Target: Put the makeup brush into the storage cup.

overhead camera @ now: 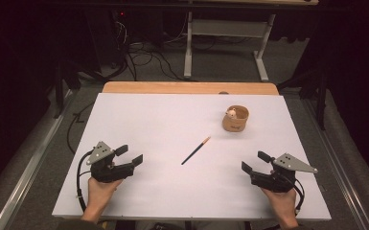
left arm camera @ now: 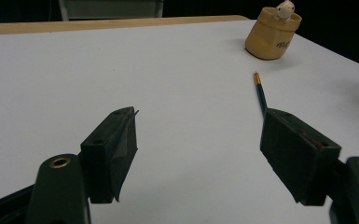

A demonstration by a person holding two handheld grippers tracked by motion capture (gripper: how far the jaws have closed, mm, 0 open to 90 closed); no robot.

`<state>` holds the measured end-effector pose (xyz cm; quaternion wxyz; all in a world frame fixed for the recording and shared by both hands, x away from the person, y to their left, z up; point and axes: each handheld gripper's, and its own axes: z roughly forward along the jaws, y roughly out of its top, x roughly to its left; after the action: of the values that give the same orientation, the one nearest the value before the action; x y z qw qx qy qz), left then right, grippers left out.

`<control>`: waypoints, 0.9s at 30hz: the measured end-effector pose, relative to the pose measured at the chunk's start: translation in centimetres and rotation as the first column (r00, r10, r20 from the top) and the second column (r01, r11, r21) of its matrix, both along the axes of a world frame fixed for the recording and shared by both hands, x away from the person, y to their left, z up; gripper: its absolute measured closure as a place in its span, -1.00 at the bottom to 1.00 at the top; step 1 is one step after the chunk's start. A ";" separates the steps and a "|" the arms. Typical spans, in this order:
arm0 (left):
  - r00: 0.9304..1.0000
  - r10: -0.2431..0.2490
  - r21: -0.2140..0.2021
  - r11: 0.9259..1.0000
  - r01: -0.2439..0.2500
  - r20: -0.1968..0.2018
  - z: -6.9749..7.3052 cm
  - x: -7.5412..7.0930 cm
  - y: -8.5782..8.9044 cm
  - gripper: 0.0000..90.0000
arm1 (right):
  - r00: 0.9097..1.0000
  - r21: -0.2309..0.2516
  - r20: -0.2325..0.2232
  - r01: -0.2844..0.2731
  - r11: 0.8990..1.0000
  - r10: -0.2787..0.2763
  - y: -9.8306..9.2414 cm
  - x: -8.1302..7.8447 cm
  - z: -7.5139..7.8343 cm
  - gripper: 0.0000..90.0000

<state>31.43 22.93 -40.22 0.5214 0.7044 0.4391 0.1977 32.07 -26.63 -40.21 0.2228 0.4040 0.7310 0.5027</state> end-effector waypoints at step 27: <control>1.000 -0.011 0.005 1.000 0.011 -0.004 0.2 -0.6 -0.5 -0.40 | 1.000 -0.004 0.001 -0.013 1.000 0.013 0.4 0.0 0.0 -0.45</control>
<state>30.87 22.41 -40.00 0.5200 0.7084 0.4358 0.1945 32.09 -26.28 -40.18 0.2208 0.3987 0.7345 0.5029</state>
